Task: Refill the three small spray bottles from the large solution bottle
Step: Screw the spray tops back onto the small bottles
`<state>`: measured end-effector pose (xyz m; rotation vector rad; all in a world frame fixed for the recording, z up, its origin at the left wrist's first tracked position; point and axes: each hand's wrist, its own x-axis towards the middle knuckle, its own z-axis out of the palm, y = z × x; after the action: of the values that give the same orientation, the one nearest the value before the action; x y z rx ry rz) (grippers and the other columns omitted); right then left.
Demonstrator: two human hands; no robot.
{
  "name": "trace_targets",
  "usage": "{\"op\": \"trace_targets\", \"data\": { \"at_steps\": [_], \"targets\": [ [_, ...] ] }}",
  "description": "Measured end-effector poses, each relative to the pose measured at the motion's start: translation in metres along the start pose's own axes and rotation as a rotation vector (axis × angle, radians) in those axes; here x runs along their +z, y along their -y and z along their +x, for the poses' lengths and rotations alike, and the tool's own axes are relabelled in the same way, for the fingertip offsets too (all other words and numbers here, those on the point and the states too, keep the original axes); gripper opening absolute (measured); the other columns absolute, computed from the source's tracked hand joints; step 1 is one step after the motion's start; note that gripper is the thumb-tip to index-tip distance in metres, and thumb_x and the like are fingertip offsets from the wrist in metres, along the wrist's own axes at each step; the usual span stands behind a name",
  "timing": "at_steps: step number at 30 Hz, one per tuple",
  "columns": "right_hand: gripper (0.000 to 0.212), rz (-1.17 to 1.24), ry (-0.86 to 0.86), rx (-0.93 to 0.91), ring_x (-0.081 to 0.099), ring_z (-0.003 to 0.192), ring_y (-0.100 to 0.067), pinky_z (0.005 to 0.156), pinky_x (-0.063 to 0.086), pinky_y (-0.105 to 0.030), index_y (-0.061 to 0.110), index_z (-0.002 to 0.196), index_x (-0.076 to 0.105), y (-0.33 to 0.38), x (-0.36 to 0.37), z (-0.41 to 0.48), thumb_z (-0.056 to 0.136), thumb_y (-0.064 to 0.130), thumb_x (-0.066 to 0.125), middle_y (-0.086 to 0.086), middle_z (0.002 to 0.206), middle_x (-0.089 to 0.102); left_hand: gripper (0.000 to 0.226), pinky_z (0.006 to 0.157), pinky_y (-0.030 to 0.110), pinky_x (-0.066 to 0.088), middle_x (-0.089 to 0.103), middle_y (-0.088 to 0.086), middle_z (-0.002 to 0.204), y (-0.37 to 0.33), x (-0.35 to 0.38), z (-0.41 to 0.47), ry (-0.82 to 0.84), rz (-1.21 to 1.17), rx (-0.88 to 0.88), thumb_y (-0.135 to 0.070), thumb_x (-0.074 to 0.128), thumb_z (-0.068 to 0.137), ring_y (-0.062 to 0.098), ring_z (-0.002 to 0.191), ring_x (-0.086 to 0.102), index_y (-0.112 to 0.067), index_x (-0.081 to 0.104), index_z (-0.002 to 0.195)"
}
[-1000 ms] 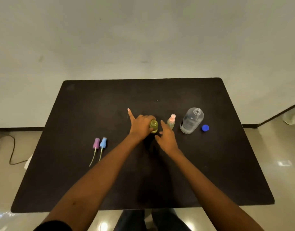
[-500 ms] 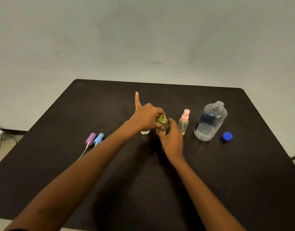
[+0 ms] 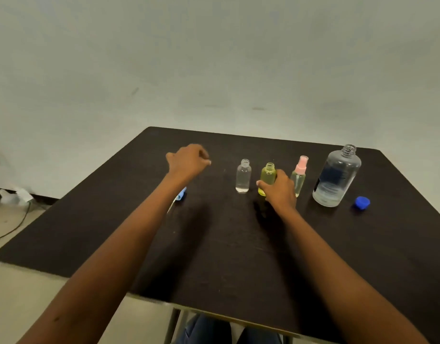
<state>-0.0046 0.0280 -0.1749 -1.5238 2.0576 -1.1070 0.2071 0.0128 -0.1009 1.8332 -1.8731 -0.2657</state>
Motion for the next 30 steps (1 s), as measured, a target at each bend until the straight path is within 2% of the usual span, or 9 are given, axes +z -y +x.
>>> {"op": "trace_targets", "data": {
  "at_steps": [4,9,15,18,21,24,25,27,30],
  "targets": [
    [0.037,-0.019,0.023,0.009,0.065,0.079,-0.031,0.071,0.054,-0.047,0.016,0.095,0.049,0.001,0.0,0.0,0.075,0.04,0.067,-0.007,0.094,0.062,0.023,0.094,0.042,0.024,0.07,-0.002,0.091,0.037,0.001,-0.02,0.103,0.368,-0.034,-0.041,0.058,0.086,0.02,0.097,0.059,-0.021,0.07,0.087],
    [0.036,-0.034,0.051,0.012,0.065,0.074,-0.028,0.072,0.054,-0.047,0.014,0.097,0.049,0.005,-0.006,-0.001,0.076,0.036,0.068,-0.008,0.094,0.063,0.035,0.1,0.04,0.024,0.067,-0.001,0.096,0.042,0.015,-0.03,0.059,0.7,0.032,-0.052,0.055,0.085,0.023,0.11,0.048,-0.02,0.065,0.091],
    [0.035,-0.047,0.06,0.009,0.065,0.075,-0.028,0.072,0.054,-0.046,0.016,0.096,0.05,0.002,-0.006,-0.001,0.076,0.038,0.068,-0.006,0.093,0.063,0.011,0.096,0.038,0.024,0.071,0.005,0.084,0.033,0.033,-0.032,0.048,0.801,0.027,-0.022,0.052,0.087,0.022,0.096,0.054,-0.019,0.063,0.085],
    [0.036,-0.036,0.068,0.005,0.065,0.067,-0.024,0.069,0.055,-0.045,0.015,0.097,0.049,0.004,-0.009,-0.003,0.076,0.037,0.069,-0.007,0.093,0.063,0.01,0.094,0.038,0.024,0.071,0.004,0.085,0.02,0.028,-0.032,-0.007,0.63,0.04,-0.021,0.051,0.088,0.022,0.09,0.058,-0.02,0.061,0.086],
    [0.053,-0.012,0.11,0.025,0.065,0.066,-0.024,0.065,0.056,-0.042,0.012,0.114,0.047,0.01,-0.015,-0.008,0.074,0.036,0.073,-0.01,0.1,0.063,0.017,0.085,0.036,0.022,0.07,-0.004,0.092,-0.009,0.012,-0.033,-0.067,0.25,0.045,-0.03,0.053,0.088,0.017,0.093,0.061,-0.025,0.064,0.099],
    [0.075,-0.131,0.063,-0.039,0.055,0.111,-0.029,0.087,0.05,-0.045,0.012,0.138,0.029,0.013,-0.024,-0.015,0.077,0.029,0.07,-0.012,0.129,0.051,0.016,0.081,0.032,0.02,0.065,-0.012,0.09,-0.043,0.004,-0.033,-0.113,-0.137,0.075,-0.036,0.056,0.088,0.007,0.09,0.057,-0.03,0.066,0.099],
    [0.074,-0.134,0.006,-0.075,0.049,0.118,-0.028,0.092,0.046,-0.045,0.012,0.14,0.027,0.015,-0.03,-0.019,0.08,0.024,0.067,-0.011,0.134,0.047,0.016,0.084,0.031,0.023,0.064,-0.014,0.089,-0.053,0.004,-0.033,-0.126,-0.248,0.098,-0.038,0.058,0.088,0.004,0.088,0.056,-0.03,0.066,0.098],
    [0.056,0.011,-0.115,-0.157,0.053,0.109,-0.023,0.088,0.047,-0.041,0.012,0.133,0.04,0.021,-0.045,-0.024,0.083,0.017,0.063,-0.009,0.122,0.054,0.014,0.096,0.032,0.035,0.066,-0.016,0.089,-0.07,0.011,-0.032,-0.137,-0.459,0.154,-0.037,0.063,0.085,0.001,0.087,0.06,-0.03,0.067,0.097],
    [0.027,0.412,-0.058,-0.221,0.061,0.092,-0.016,0.076,0.051,-0.023,0.013,0.107,0.06,0.037,-0.069,-0.026,0.081,0.003,0.061,-0.003,0.096,0.064,0.013,0.096,0.04,0.048,0.066,-0.017,0.085,-0.091,0.026,-0.029,-0.105,-0.666,0.227,-0.031,0.068,0.083,0.003,0.086,0.065,-0.027,0.068,0.095]
  ]
}}
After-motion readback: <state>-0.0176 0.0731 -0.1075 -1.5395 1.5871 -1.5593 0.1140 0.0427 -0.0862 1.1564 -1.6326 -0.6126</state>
